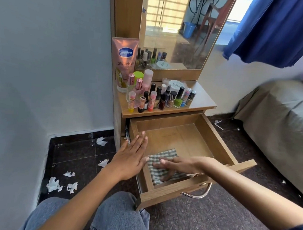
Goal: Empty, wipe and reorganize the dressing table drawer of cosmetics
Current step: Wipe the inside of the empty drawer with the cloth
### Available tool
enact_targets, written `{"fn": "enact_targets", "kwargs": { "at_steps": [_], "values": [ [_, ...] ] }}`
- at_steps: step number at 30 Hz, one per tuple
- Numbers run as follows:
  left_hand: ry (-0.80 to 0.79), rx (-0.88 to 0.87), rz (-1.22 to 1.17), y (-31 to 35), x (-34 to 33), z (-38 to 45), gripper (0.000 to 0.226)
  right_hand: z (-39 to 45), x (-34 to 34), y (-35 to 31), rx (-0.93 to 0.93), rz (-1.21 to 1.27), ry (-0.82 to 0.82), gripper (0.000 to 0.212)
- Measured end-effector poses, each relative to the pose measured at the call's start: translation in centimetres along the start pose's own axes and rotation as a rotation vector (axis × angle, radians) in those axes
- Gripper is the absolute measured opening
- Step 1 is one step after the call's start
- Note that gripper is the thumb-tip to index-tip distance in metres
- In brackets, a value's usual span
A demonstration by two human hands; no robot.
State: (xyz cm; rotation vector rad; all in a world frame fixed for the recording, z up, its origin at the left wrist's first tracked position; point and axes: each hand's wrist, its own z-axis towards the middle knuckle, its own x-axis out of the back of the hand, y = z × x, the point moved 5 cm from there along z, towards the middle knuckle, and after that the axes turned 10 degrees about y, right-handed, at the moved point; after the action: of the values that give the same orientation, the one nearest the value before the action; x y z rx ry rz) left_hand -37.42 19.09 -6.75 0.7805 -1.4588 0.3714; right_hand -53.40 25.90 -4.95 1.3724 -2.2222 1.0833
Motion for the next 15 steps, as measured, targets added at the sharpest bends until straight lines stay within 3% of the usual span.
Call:
{"fn": "enact_targets", "kwargs": {
  "at_steps": [8, 12, 15],
  "values": [
    [0.080, -0.007, 0.080, 0.8, 0.9, 0.6, 0.063, -2.8, 4.8, 5.9, -0.222, -0.203, 0.213, 0.077],
    [0.211, -0.018, 0.016, 2.6, 0.7, 2.3, 0.059, -2.1, 6.5, 5.7, -0.251, -0.001, 0.505, 0.058],
    [0.305, 0.021, -0.073, 3.2, 0.7, 3.8, 0.056, -0.4, 4.3, 4.5, -0.367, 0.095, 0.454, 0.063]
  ]
}}
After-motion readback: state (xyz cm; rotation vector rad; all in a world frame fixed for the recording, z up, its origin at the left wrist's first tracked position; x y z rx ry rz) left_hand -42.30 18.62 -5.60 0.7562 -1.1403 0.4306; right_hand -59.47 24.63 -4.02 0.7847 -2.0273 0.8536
